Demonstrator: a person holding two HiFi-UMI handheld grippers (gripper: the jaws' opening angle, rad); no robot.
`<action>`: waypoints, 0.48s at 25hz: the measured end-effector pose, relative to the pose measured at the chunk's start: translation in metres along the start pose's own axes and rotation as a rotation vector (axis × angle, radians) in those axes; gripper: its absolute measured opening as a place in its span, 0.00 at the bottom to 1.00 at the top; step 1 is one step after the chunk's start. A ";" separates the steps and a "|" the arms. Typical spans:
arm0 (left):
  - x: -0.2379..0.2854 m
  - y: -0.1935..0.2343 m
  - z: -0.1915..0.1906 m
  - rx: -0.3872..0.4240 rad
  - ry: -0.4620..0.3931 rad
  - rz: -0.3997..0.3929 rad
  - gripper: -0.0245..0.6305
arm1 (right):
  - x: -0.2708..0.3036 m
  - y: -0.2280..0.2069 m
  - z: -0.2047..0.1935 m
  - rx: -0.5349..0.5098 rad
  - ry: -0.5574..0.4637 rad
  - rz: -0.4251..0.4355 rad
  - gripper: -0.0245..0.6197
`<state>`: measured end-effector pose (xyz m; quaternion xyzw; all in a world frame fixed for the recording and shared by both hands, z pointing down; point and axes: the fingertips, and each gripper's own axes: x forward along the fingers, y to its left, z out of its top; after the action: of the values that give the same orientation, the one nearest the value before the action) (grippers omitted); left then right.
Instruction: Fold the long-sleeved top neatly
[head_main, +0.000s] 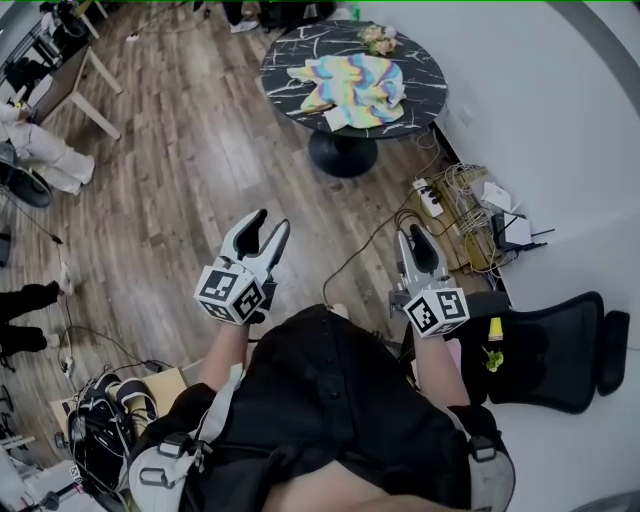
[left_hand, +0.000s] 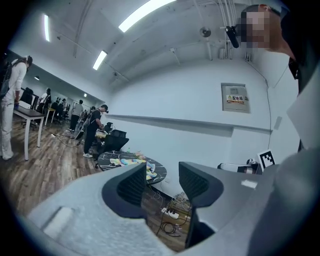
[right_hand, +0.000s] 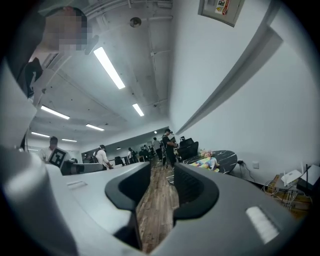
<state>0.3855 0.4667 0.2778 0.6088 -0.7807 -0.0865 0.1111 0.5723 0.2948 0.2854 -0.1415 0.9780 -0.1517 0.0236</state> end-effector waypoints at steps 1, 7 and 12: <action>0.005 -0.004 -0.001 0.008 0.000 -0.003 0.36 | -0.002 -0.007 0.002 0.007 -0.008 -0.004 0.24; 0.037 -0.033 -0.006 0.025 0.002 -0.008 0.44 | -0.015 -0.043 0.018 0.026 -0.028 -0.008 0.24; 0.057 -0.049 -0.004 0.082 0.012 0.003 0.49 | -0.025 -0.069 0.027 0.053 -0.059 -0.025 0.31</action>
<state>0.4188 0.3992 0.2720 0.6122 -0.7838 -0.0507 0.0910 0.6174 0.2313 0.2804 -0.1574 0.9706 -0.1737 0.0542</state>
